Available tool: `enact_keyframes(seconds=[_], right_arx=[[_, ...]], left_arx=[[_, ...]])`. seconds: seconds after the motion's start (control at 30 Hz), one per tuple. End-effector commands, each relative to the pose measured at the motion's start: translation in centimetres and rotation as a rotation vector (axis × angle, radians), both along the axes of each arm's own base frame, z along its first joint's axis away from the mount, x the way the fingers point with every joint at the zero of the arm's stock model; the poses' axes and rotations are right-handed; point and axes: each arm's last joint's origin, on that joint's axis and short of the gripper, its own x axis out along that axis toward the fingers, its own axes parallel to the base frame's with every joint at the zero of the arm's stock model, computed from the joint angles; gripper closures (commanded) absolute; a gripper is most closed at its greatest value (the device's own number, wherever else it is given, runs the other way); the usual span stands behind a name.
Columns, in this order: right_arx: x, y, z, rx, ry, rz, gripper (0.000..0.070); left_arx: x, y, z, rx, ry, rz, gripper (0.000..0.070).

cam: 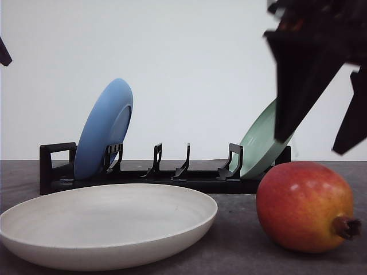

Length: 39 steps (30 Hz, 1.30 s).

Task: Place pomegranate in white plate

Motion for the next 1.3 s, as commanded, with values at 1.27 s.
enact_keyframes(seconds=[1.27], right_arx=[[3.5,5.1,1.0,-0.118,0.026,0.277,0.0210]], left_arx=[[0.5,-0.1,0.5,-0.004,-0.040,0.000,0.0347]])
